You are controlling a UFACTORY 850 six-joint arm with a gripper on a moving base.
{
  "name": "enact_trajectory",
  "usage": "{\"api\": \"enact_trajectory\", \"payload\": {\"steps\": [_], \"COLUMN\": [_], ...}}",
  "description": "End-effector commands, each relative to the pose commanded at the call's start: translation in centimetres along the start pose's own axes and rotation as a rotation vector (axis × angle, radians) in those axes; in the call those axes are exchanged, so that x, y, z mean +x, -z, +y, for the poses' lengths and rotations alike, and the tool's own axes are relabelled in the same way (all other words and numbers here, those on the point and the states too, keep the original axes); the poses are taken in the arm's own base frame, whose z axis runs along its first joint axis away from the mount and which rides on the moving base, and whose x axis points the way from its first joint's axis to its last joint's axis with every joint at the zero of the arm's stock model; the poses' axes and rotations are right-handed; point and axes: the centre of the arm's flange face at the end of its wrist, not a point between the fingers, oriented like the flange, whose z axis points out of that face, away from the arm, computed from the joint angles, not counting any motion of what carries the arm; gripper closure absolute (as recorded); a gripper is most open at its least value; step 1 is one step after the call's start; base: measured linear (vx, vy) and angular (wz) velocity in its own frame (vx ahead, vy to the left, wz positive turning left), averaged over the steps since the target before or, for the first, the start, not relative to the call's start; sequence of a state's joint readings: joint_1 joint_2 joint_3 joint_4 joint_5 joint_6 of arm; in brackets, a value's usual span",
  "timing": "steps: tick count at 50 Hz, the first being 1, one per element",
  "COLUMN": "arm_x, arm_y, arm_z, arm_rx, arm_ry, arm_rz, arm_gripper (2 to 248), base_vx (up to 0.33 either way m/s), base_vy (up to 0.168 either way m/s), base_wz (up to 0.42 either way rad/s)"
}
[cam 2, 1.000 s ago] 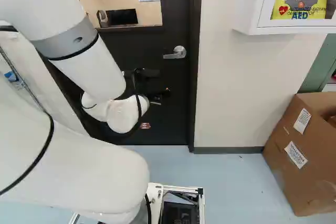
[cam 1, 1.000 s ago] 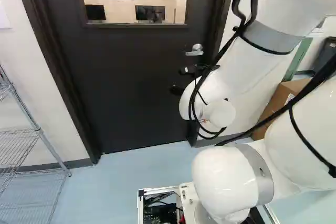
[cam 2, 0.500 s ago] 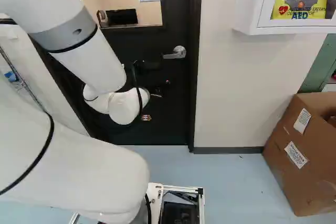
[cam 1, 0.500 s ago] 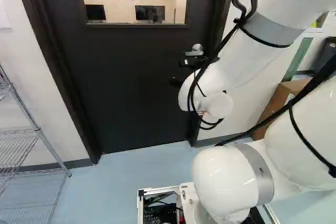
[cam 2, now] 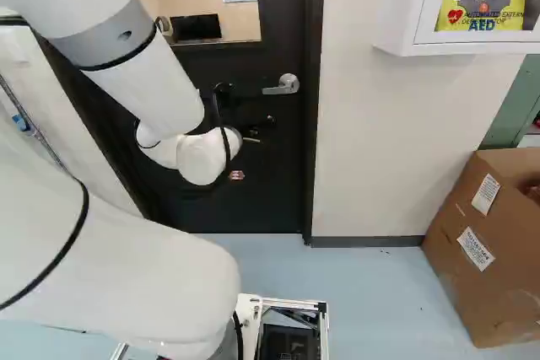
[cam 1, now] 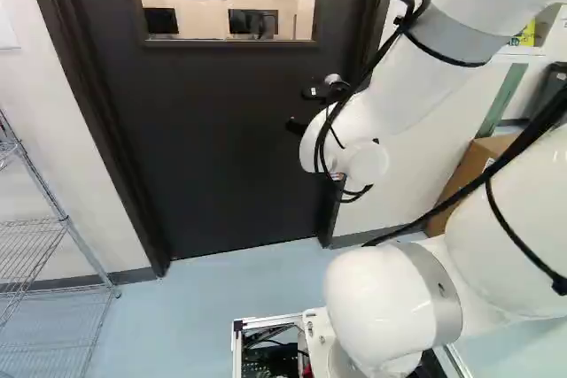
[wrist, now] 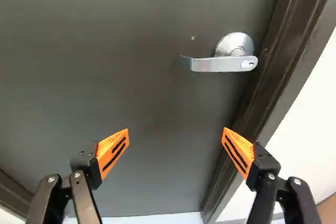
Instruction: Open the door and move inside
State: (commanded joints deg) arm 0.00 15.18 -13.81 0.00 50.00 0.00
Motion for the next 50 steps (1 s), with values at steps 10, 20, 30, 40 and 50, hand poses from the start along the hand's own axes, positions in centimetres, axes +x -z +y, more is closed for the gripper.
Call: {"api": "enact_trajectory", "payload": {"steps": [10,20,30,40,50], "arm_x": [1.2,2.5,3.7,4.9,6.1], "arm_y": [-0.8,-1.5,-2.1,-2.8,-3.4], "arm_z": [0.0,0.0,0.0,0.0,0.0], "arm_rx": [0.000,0.000,0.000,0.000,0.000], "arm_ry": [0.000,0.000,0.000,0.000,0.000], "arm_rz": [0.023,0.046,0.069,0.091,0.113], "arm_gripper": [3,3,3,3,3], "base_vx": [0.000,0.000,0.000,0.000,0.000], "base_vy": [0.000,0.000,0.000,0.000,0.000], "base_wz": [0.000,0.000,0.000,0.000,0.000]}}
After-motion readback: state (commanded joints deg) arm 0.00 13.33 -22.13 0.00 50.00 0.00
